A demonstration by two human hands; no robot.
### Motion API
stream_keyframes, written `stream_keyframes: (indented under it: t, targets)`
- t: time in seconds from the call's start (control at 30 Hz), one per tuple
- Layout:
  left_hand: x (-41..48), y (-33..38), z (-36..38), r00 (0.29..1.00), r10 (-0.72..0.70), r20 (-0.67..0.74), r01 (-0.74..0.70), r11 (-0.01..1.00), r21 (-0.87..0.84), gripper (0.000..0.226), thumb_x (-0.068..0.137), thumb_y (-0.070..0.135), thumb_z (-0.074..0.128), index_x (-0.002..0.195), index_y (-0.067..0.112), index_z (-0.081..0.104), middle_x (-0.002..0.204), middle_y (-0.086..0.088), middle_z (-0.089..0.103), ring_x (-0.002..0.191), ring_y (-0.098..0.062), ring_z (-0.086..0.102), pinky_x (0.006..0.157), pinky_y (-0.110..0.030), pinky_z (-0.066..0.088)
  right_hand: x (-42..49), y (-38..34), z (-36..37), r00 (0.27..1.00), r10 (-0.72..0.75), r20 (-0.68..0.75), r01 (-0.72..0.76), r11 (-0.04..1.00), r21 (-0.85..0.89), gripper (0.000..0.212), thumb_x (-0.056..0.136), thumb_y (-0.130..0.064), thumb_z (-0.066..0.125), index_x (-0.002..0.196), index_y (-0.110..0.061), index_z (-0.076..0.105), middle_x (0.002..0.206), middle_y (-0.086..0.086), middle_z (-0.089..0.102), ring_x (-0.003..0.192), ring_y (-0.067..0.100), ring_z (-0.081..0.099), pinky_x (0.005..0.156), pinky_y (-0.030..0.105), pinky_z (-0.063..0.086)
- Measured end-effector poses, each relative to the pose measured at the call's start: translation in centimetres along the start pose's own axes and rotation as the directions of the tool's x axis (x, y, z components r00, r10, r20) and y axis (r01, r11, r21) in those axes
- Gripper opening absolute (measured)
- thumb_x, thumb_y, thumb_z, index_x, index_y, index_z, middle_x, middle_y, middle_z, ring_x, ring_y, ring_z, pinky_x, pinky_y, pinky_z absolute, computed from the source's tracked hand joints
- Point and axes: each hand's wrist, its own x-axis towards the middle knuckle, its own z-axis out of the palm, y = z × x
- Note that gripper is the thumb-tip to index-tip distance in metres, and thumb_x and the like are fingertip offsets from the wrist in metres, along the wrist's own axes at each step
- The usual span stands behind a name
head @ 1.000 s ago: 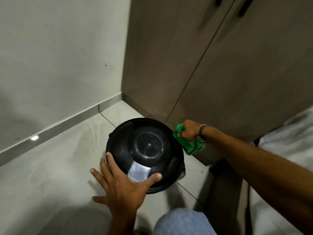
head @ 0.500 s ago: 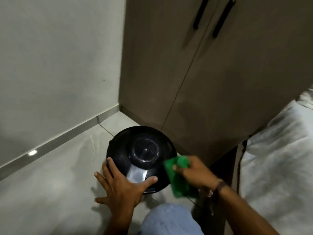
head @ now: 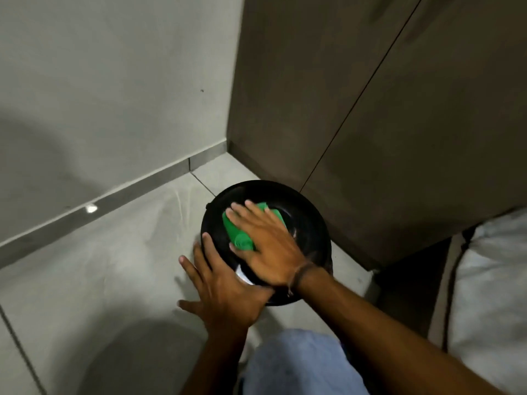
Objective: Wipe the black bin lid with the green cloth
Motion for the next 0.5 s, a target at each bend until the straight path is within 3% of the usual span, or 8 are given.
stream_keyframes:
  t: [0.07, 0.1, 0.17, 0.27, 0.33, 0.4, 0.47, 0.5]
  targets:
    - [-0.1, -0.1, 0.2, 1.0, -0.005, -0.023, 0.004, 0.999, -0.032, 0.147, 0.057, 0.054, 0.091, 0.162, 0.039, -0.01, 0.177, 0.009, -0.001, 0.164, -0.029, -0.015, 0.113, -0.088, 0.016, -5.9, 1.4, 0.2, 0.999, -0.035, -0.011, 0.036, 0.999, 0.014, 0.067, 0.104, -0.042, 0.047, 0.166, -0.041, 0.024, 0.175, -0.021, 0.018, 0.166, 0.005, 0.002, 0.132, 0.027, -0.007]
    - [-0.2, 0.0, 0.1, 1.0, -0.011, -0.004, 0.011, 0.999, -0.049, 0.155, 0.049, 0.064, 0.093, 0.163, 0.039, -0.009, 0.176, 0.009, -0.001, 0.164, -0.029, -0.014, 0.113, -0.087, 0.016, -8.4, 3.0, -0.2, 0.999, 0.01, -0.042, -0.009, 1.0, 0.015, 0.068, 0.104, -0.035, 0.048, 0.166, -0.045, 0.021, 0.175, -0.024, 0.014, 0.165, 0.003, 0.0, 0.133, 0.028, -0.006]
    - [-0.4, 0.1, 0.0, 0.998, -0.008, 0.064, 0.013, 0.997, -0.082, 0.173, 0.027, 0.087, 0.086, 0.164, 0.038, -0.009, 0.177, 0.009, -0.001, 0.164, -0.03, -0.012, 0.112, -0.086, 0.014, -10.0, 6.7, -1.5, 0.975, 0.179, -0.13, -0.172, 0.983, 0.063, 0.071, 0.105, -0.018, 0.052, 0.166, -0.042, 0.024, 0.176, -0.019, 0.017, 0.166, 0.009, 0.004, 0.136, 0.037, 0.007]
    - [-0.7, 0.4, 0.2, 0.997, 0.016, 0.071, -0.008, 0.994, -0.111, 0.176, 0.024, 0.091, 0.083, 0.164, 0.036, -0.008, 0.176, 0.007, 0.001, 0.165, -0.032, -0.01, 0.111, -0.088, 0.013, -4.0, 8.2, -3.8, 0.845, 0.513, -0.152, -0.448, 0.833, 0.324, 0.062, 0.106, -0.016, 0.056, 0.164, -0.027, 0.035, 0.174, -0.005, 0.029, 0.166, 0.02, 0.014, 0.135, 0.042, 0.016]
    - [-0.8, 0.6, 0.3, 0.998, 0.009, 0.063, -0.001, 0.992, -0.123, 0.173, 0.028, 0.085, 0.087, 0.165, 0.035, -0.006, 0.176, 0.006, 0.002, 0.165, -0.032, -0.009, 0.111, -0.088, 0.013, -0.2, 5.9, -3.8, 0.886, 0.43, -0.172, -0.41, 0.901, 0.139, 0.065, 0.103, -0.028, 0.058, 0.164, -0.023, 0.036, 0.173, -0.003, 0.032, 0.165, 0.024, 0.018, 0.134, 0.044, 0.017]
    - [-0.7, 0.8, 0.6, 0.999, -0.003, 0.035, 0.007, 0.995, -0.103, 0.167, 0.037, 0.072, 0.095, 0.165, 0.035, -0.006, 0.175, 0.006, 0.004, 0.164, -0.032, -0.008, 0.111, -0.087, 0.014, -0.7, 3.0, -1.8, 0.971, 0.205, -0.127, -0.209, 0.978, -0.018, 0.069, 0.098, -0.037, 0.05, 0.165, -0.027, 0.034, 0.174, -0.006, 0.03, 0.165, 0.021, 0.017, 0.135, 0.044, 0.009]
    - [-0.7, 0.6, 0.9, 0.999, -0.03, 0.012, 0.031, 0.996, -0.087, 0.158, 0.048, 0.055, 0.098, 0.164, 0.036, -0.007, 0.175, 0.005, 0.005, 0.164, -0.034, -0.008, 0.112, -0.089, 0.017, -4.9, 1.3, -0.1, 0.998, 0.065, -0.018, -0.065, 0.998, -0.012, 0.073, 0.094, -0.039, 0.04, 0.166, -0.034, 0.027, 0.175, -0.011, 0.025, 0.166, 0.013, 0.007, 0.133, 0.035, -0.004]
    - [-0.6, 0.4, 1.0, 1.0, -0.031, -0.002, 0.03, 0.995, -0.09, 0.156, 0.05, 0.054, 0.097, 0.164, 0.036, -0.007, 0.175, 0.006, 0.005, 0.164, -0.034, -0.008, 0.111, -0.089, 0.018, -6.6, 1.4, -0.4, 0.997, 0.071, -0.018, -0.07, 0.997, 0.008, 0.075, 0.093, -0.036, 0.039, 0.166, -0.037, 0.024, 0.176, -0.014, 0.022, 0.165, 0.009, 0.001, 0.132, 0.033, -0.005]
